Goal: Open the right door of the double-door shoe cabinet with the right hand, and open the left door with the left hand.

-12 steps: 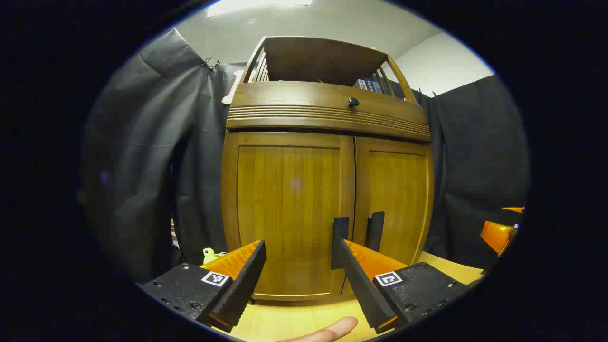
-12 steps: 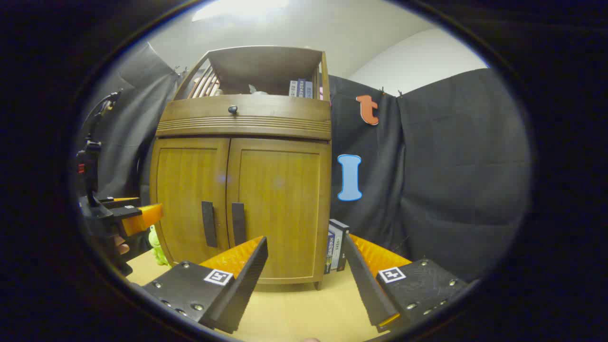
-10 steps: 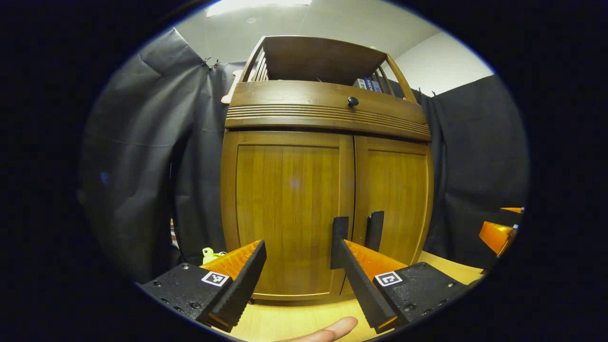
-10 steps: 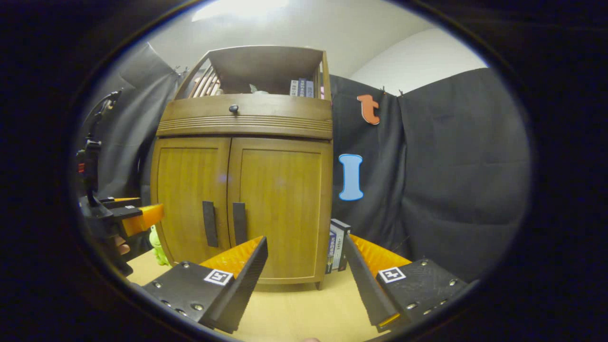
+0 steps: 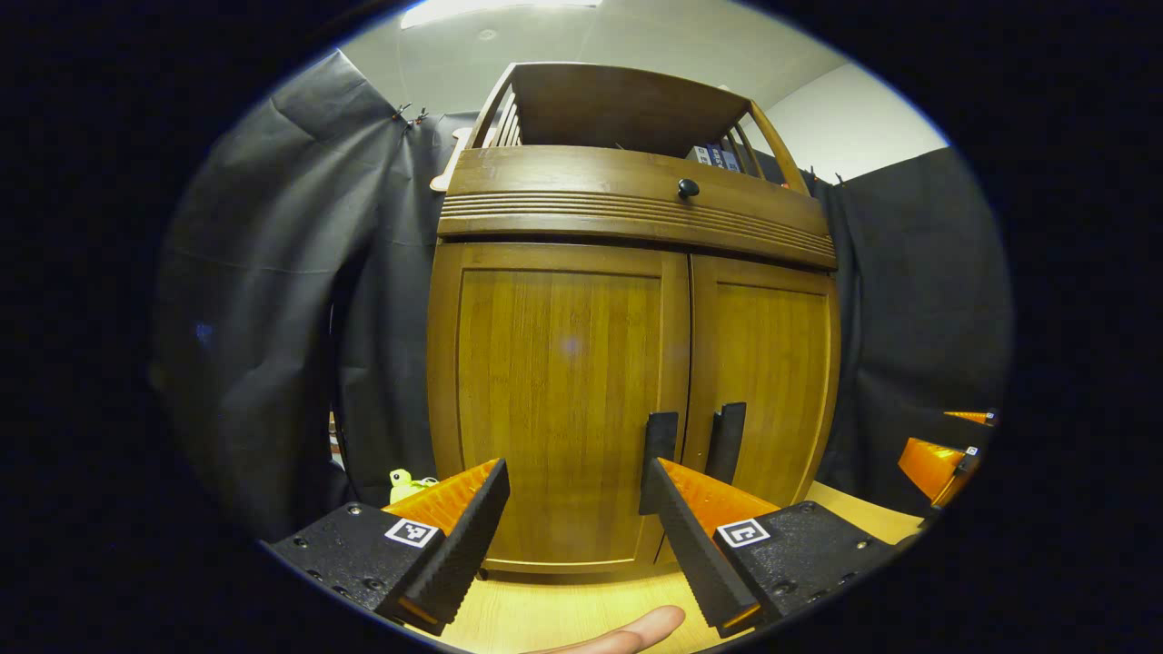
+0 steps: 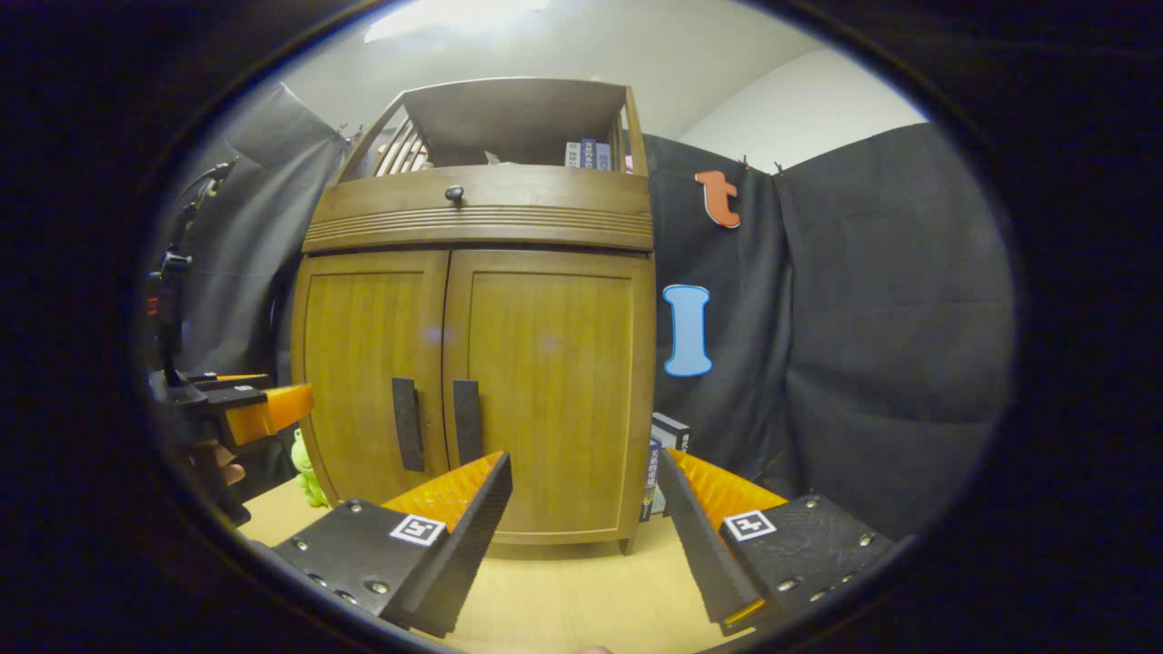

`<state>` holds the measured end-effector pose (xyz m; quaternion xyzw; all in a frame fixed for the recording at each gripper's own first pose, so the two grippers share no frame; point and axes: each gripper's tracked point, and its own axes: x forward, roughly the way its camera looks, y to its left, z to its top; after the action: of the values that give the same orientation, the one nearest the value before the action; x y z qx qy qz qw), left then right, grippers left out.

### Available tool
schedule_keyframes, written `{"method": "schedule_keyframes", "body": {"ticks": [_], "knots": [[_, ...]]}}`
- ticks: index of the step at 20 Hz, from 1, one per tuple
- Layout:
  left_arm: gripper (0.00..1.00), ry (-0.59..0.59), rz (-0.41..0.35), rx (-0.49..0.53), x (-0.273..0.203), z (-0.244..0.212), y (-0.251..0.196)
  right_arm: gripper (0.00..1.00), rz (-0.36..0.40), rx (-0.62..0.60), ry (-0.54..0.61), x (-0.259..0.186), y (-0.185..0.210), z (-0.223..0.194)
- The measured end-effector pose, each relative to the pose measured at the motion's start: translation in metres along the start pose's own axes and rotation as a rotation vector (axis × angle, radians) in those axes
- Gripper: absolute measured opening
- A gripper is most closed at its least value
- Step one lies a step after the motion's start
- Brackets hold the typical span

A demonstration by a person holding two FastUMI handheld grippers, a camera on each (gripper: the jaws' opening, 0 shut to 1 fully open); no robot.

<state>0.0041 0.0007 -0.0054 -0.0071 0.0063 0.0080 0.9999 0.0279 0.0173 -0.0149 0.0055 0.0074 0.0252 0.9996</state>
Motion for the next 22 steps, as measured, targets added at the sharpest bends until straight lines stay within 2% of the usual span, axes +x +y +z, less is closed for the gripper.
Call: {"method": "schedule_keyframes", "body": {"ticks": [2,3,5,9,11,12,16,17,19,20,22], "knots": [[0.92,0.000,-0.011,0.004,-0.002,0.000,0.000,0.96,-0.002,-0.002,-0.004,0.009,0.001,-0.002],[0.96,-0.003,-0.017,0.002,-0.003,0.002,-0.001,0.96,-0.002,-0.002,-0.002,0.015,0.002,-0.004],[0.92,-0.018,-0.027,0.002,-0.004,0.006,-0.002,0.98,0.009,-0.008,-0.001,0.027,0.010,-0.008],[0.92,-0.011,-0.032,0.005,-0.004,0.002,0.000,0.94,0.044,0.012,0.011,0.057,0.030,-0.021],[0.92,-0.006,-0.030,0.002,-0.002,0.002,-0.002,0.96,0.083,0.022,0.018,0.076,0.046,-0.024],[0.96,-0.004,-0.029,-0.004,-0.003,0.001,-0.002,0.94,0.103,0.027,0.030,0.087,0.053,-0.027],[0.96,0.023,-0.066,-0.011,-0.003,-0.006,-0.014,0.96,0.153,0.037,0.073,0.124,0.079,-0.036],[0.92,0.023,-0.063,-0.012,-0.004,-0.007,-0.015,0.96,0.164,0.037,0.081,0.131,0.086,-0.038],[0.96,0.016,-0.055,-0.020,-0.002,-0.006,-0.013,0.96,0.196,0.044,0.096,0.142,0.101,-0.042],[0.92,0.020,-0.059,-0.023,-0.001,-0.007,-0.014,0.96,0.215,0.044,0.102,0.146,0.110,-0.043],[0.92,0.035,-0.069,-0.023,0.001,-0.010,-0.017,0.94,0.240,0.041,0.111,0.156,0.124,-0.044]]}}
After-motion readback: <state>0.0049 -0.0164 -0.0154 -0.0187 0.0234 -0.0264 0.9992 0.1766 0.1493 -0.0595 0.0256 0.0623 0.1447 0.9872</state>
